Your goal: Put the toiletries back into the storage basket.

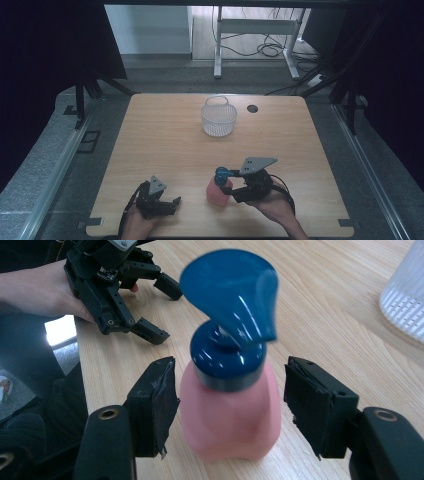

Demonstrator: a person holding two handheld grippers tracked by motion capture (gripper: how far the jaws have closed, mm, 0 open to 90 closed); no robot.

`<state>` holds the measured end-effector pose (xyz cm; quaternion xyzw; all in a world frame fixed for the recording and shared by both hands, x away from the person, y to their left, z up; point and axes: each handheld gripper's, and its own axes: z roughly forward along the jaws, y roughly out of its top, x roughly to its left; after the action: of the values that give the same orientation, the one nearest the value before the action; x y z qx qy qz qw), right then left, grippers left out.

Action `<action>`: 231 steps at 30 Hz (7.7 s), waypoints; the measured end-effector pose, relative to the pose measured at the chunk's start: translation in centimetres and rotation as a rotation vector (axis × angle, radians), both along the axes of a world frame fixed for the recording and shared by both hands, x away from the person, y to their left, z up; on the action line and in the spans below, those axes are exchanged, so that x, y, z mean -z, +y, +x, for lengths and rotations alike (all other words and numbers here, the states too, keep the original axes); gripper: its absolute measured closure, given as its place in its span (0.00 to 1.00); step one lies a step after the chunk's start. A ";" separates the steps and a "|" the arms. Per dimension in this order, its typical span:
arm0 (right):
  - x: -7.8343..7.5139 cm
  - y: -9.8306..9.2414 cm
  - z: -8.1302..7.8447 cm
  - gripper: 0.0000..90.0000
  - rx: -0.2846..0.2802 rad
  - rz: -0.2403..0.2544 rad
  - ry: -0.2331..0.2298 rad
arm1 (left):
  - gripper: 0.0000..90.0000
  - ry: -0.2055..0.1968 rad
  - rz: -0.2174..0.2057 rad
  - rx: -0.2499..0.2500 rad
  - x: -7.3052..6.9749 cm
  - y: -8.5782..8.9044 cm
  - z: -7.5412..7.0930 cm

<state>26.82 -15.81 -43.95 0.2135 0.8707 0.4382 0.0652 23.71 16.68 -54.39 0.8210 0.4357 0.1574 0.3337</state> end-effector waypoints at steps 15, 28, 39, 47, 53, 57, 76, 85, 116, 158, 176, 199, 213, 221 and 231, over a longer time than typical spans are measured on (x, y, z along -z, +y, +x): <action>-0.3 1.5 0.9 0.51 -0.008 -0.023 -0.001 | 0.11 -0.001 -0.001 0.000 0.0 0.0 0.0; -0.4 2.3 1.1 0.58 -0.011 -0.052 -0.004 | 0.11 0.000 -0.001 0.000 0.0 0.0 0.0; -1.5 2.4 1.0 0.59 -0.009 -0.062 -0.006 | 0.11 -0.001 -0.001 0.000 0.0 0.0 0.0; -2.9 2.6 1.6 0.59 -0.018 -0.064 -0.022 | 0.11 -0.002 0.002 0.002 0.0 0.0 0.0; -4.2 2.6 2.5 0.59 -0.009 -0.056 -0.027 | 0.11 -0.002 0.002 0.002 0.0 0.0 0.0; -5.0 2.5 3.6 0.59 0.005 -0.057 -0.032 | 0.11 -0.004 0.001 0.002 0.0 0.0 0.0; -6.8 2.4 7.8 0.59 0.089 -0.071 -0.049 | 0.11 -0.003 0.002 0.002 0.0 0.0 0.0; -7.6 2.7 9.6 0.59 0.116 -0.081 -0.055 | 0.11 -0.004 0.003 0.002 0.0 0.0 0.0; -9.8 4.0 15.9 0.59 0.201 -0.094 -0.068 | 0.11 -0.003 -0.001 0.000 0.0 0.0 0.0; -10.3 4.1 22.6 0.59 0.343 -0.069 -0.094 | 0.11 -0.003 0.001 0.004 0.0 0.0 0.0; -8.5 4.0 24.8 0.59 0.396 -0.073 -0.081 | 0.11 -0.004 0.000 0.004 0.0 0.0 0.0; -5.0 5.5 25.4 0.59 0.378 -0.111 -0.065 | 0.11 -0.001 0.000 0.004 0.0 0.0 0.0; -2.7 6.0 25.7 0.59 0.373 -0.123 -0.049 | 0.11 0.000 0.002 0.005 0.0 0.0 0.0; -1.6 6.2 26.0 0.59 0.372 -0.135 -0.036 | 0.11 -0.001 0.001 0.005 0.0 0.0 0.0; -1.1 6.0 26.1 0.59 0.386 -0.124 -0.015 | 0.11 0.000 0.000 0.004 0.0 0.0 0.0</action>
<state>52.89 -9.80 -42.84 0.3686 0.8385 0.3647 0.1675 23.73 16.67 -54.40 0.8220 0.4338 0.1569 0.3339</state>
